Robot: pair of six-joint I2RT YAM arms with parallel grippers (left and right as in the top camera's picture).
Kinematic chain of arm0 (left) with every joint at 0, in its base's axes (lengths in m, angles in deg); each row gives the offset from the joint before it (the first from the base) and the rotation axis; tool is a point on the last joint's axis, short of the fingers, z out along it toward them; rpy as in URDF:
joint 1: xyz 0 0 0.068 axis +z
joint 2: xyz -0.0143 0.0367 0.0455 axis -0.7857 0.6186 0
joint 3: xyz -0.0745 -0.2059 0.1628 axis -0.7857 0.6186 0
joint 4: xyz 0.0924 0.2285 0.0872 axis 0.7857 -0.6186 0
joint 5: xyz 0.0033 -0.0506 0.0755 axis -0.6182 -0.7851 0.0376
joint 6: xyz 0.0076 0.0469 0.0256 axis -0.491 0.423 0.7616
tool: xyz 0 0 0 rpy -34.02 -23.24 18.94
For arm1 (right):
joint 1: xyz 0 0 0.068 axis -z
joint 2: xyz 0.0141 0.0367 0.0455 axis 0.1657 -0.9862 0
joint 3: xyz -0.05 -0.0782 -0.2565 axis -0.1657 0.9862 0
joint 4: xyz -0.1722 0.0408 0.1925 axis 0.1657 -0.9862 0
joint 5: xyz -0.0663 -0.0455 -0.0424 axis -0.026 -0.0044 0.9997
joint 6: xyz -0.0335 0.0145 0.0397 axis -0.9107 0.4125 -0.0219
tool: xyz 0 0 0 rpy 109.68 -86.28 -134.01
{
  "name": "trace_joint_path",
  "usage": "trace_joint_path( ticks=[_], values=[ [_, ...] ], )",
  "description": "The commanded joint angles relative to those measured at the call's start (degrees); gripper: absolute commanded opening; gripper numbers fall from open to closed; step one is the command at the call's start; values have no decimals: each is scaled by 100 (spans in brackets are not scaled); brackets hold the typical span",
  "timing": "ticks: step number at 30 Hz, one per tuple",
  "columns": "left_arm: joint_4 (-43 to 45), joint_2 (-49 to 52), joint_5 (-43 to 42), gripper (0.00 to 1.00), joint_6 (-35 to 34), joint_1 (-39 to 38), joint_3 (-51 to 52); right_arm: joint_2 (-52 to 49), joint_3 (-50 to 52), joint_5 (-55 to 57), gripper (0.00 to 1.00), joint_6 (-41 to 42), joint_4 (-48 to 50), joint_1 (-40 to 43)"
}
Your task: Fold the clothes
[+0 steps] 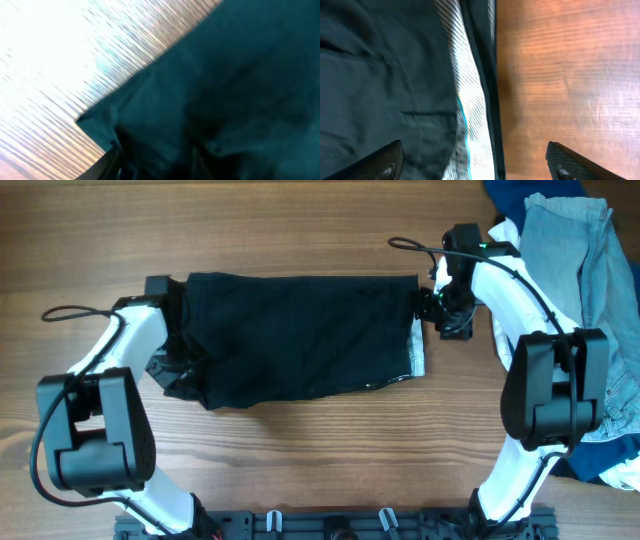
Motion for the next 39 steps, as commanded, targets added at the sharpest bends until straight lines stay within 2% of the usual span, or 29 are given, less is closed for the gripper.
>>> trace_joint_path(
  ticks=[1,4,6,7,12,15,22,33,36,39],
  values=[
    [-144,-168,133,49,793,101,-372,-201,-7,-358,92,-323,146,-20],
    [-420,-706,131,74,1032,101,-780,-348,127,-490,91,-284,254,-17],
    [-452,-1102,133,98,1176,105,-916,-354,282,-487,92,-256,472,-17],
    [-385,-1281,155,100,1276,105,-949,-354,317,-492,92,-256,527,-22],
    [-9,-1644,155,100,1628,105,-966,-354,577,-291,93,-37,914,-48],
    [37,-1617,103,100,1259,105,-966,-354,588,160,94,63,903,-173],
    [212,-1521,109,100,1309,105,-957,-354,588,149,94,214,883,-203],
    [866,-382,94,100,1331,105,-957,-354,588,151,98,195,802,-203],
    [1075,-225,-195,100,1768,105,-957,-354,588,105,98,199,791,-205],
    [1311,72,-192,100,1827,105,-957,-354,588,107,98,195,778,-203]
  ],
)
